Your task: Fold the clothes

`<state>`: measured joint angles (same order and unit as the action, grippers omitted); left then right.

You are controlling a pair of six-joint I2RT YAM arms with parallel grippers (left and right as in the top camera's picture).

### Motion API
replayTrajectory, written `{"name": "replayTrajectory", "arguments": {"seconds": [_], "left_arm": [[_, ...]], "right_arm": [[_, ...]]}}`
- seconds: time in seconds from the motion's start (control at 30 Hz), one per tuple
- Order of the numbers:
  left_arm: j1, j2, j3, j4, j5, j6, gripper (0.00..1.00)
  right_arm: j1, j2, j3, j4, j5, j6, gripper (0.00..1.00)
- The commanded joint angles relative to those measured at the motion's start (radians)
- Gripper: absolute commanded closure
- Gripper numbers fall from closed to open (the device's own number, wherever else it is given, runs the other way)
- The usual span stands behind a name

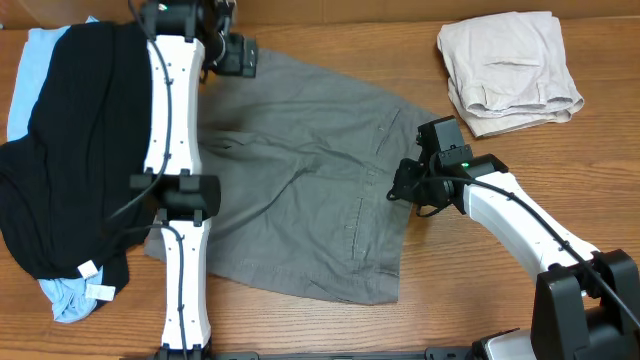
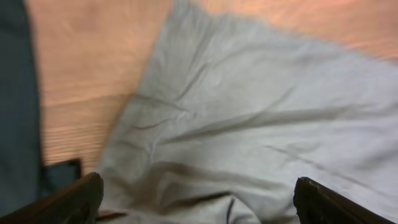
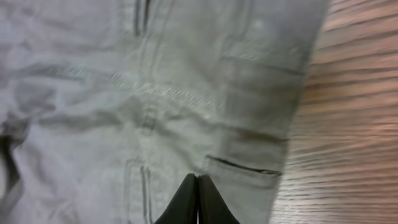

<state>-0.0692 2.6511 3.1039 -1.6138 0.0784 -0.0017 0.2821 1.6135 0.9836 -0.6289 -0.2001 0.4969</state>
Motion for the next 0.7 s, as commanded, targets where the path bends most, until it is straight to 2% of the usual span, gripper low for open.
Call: {"name": "replayTrajectory", "arguments": {"seconds": [0.0,0.27,0.67], "left_arm": [[0.007,-0.152,0.038,-0.007,0.019,-0.013,0.0],[0.007,-0.296,0.038,-0.024,0.019,-0.004,0.0],[0.007,-0.301,0.033,-0.046,0.016,0.003,0.0]], "right_arm": [[0.007,0.004,0.018,-0.011,-0.087,-0.057,0.96],[0.051,0.014,0.005,-0.071,-0.049,-0.08,0.96],[0.053,0.185,-0.02,0.007,-0.005,-0.079,0.96]]}}
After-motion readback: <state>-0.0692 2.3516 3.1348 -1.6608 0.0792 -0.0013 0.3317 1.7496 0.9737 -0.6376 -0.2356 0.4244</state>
